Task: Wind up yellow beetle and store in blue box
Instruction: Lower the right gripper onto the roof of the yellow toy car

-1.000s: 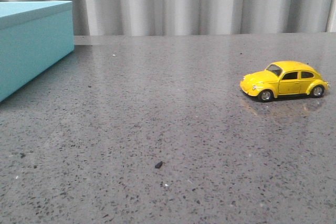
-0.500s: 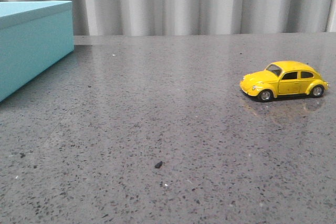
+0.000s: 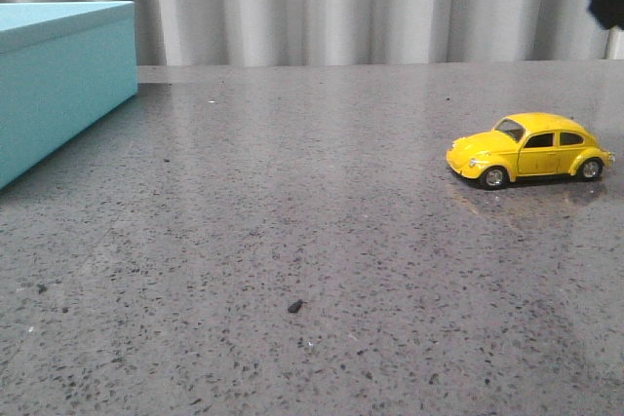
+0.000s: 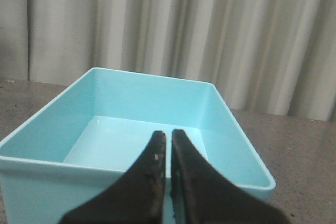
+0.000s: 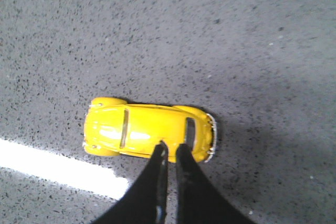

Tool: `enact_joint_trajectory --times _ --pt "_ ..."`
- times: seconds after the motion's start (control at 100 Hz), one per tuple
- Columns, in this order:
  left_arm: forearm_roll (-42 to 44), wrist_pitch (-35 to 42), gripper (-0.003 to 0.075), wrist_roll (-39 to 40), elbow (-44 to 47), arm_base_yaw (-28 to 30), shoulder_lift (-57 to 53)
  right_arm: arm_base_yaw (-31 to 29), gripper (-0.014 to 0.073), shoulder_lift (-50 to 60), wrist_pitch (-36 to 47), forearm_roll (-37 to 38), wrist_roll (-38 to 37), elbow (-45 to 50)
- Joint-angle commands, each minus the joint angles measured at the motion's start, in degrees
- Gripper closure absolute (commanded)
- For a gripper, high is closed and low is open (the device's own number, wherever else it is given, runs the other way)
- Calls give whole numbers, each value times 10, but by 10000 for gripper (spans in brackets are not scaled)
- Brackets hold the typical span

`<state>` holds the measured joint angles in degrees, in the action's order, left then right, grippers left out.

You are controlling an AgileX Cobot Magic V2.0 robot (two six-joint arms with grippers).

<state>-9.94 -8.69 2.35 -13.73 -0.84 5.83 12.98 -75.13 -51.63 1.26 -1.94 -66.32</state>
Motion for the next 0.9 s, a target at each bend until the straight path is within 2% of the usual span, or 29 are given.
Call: enact_joint_trajectory --times 0.0,0.27,0.89 --pt "-5 39 741 4 -22 1 12 8 635 -23 -24 -3 7 -50" --pt "-5 39 741 4 -22 1 12 13 635 -86 -48 -29 7 -73" --pt "-5 39 741 4 -22 1 12 13 635 -129 -53 -32 7 -94"
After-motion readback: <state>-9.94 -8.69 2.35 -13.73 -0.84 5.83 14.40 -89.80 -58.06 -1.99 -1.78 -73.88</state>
